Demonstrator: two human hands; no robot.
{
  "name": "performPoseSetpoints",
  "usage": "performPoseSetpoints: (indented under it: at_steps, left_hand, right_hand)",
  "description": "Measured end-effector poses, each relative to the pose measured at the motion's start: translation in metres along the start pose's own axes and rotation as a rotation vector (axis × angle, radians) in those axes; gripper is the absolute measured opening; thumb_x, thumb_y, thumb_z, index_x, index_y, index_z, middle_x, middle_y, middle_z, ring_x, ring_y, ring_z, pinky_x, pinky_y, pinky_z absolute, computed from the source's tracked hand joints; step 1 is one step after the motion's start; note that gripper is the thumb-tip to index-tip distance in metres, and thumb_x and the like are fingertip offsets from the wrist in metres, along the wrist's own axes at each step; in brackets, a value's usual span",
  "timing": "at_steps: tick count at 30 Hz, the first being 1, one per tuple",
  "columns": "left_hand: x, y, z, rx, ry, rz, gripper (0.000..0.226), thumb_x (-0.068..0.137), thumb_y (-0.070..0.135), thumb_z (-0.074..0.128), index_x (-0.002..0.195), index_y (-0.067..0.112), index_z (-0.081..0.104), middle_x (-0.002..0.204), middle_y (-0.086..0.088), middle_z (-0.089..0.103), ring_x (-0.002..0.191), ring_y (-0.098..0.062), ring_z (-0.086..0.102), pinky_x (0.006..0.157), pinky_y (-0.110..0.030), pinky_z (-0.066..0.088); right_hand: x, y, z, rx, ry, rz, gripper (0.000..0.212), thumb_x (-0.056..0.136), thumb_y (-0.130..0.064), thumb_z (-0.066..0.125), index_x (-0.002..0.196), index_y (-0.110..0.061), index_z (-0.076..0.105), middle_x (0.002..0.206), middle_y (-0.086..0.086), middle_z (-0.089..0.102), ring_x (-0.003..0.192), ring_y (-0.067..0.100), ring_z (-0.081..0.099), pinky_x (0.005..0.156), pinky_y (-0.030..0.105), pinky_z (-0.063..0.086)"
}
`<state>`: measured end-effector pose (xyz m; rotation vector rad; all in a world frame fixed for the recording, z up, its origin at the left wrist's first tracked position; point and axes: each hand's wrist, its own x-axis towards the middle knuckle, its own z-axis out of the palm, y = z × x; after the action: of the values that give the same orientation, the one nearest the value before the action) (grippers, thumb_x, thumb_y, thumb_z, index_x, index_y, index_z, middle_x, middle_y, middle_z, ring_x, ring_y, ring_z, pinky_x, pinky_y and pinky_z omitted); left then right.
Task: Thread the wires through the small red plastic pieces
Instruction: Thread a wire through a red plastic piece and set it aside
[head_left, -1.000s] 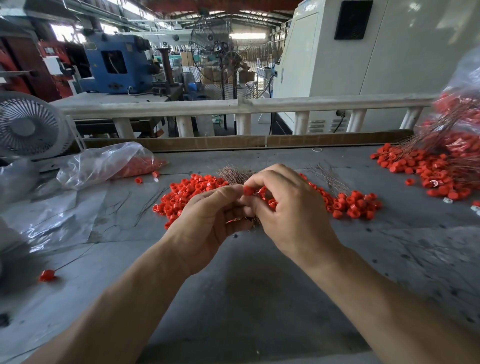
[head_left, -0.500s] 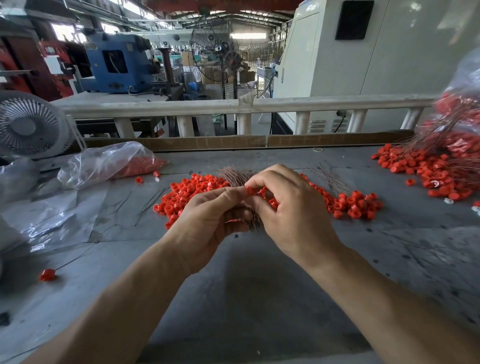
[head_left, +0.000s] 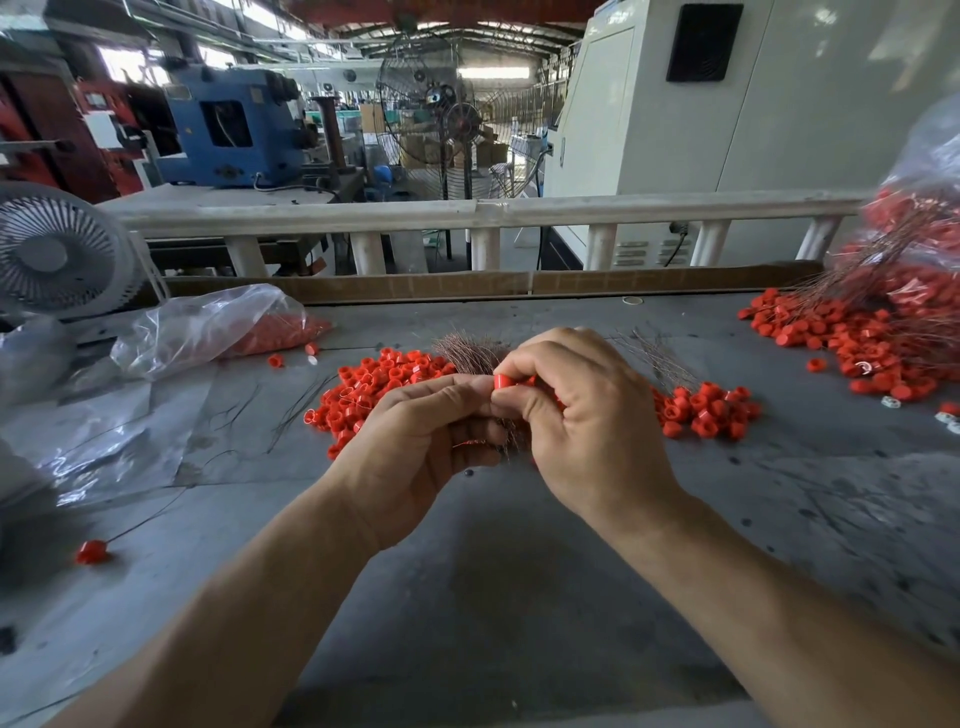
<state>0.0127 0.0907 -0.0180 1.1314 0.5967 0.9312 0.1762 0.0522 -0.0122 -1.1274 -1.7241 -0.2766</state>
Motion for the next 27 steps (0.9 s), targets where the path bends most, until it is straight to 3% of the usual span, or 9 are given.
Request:
performPoseSetpoints:
  at_steps: [4,8,13,20,27]
  left_hand:
    - [0.0000,0.0007,-0.0013,-0.013,0.022,0.031,0.021,0.091,0.022,0.062,0.100,0.005,0.070,0.088,-0.009,0.069,0.078,-0.019,0.062,0.074,-0.033,0.053]
    - [-0.0004,0.0008,-0.0010,-0.038,0.068,0.081,0.031,0.087,0.020,0.067,0.109,-0.002,0.068,0.093,-0.021,0.061,0.083,-0.026,0.059,0.080,-0.040,0.050]
    - [-0.0001,0.0002,-0.0017,-0.011,0.089,0.122,0.033,0.084,0.019,0.069,0.109,-0.002,0.068,0.094,-0.022,0.059,0.085,-0.028,0.059,0.078,-0.038,0.050]
    - [0.0010,-0.0001,-0.0026,-0.027,0.104,0.116,0.039,0.087,0.021,0.069,0.116,-0.005,0.065,0.092,-0.013,0.066,0.079,-0.021,0.061,0.077,-0.038,0.052]
    - [0.0018,-0.0011,-0.0027,-0.012,0.159,0.106,0.040,0.079,0.020,0.072,0.110,-0.004,0.067,0.089,-0.012,0.065,0.076,-0.020,0.060,0.076,-0.036,0.054]
  right_hand:
    - [0.0029,-0.0001,-0.0017,-0.023,-0.029,-0.010,0.005,0.090,-0.019,0.077,0.095,-0.016,0.077,0.095,-0.004,0.061,0.090,0.016,0.058,0.073,0.029,0.050]
    - [0.0014,-0.0009,-0.0031,-0.004,-0.092,-0.013,0.011,0.091,-0.025,0.075,0.102,-0.026,0.072,0.089,-0.018,0.053,0.078,0.000,0.051,0.067,0.013,0.043]
    - [0.0007,0.0040,-0.0008,0.074,-0.086,-0.007,0.015,0.091,-0.022,0.076,0.104,-0.015,0.074,0.094,-0.004,0.066,0.086,0.011,0.063,0.075,0.030,0.053]
    - [-0.0009,0.0045,0.0025,0.120,-0.068,-0.004,0.015,0.093,-0.016,0.074,0.108,-0.015,0.072,0.098,-0.006,0.068,0.091,0.008,0.064,0.081,0.021,0.052]
    - [-0.0025,0.0043,0.0051,0.218,-0.080,0.102,0.020,0.091,-0.010,0.075,0.111,-0.013,0.073,0.101,-0.006,0.073,0.093,0.004,0.068,0.083,0.017,0.054]
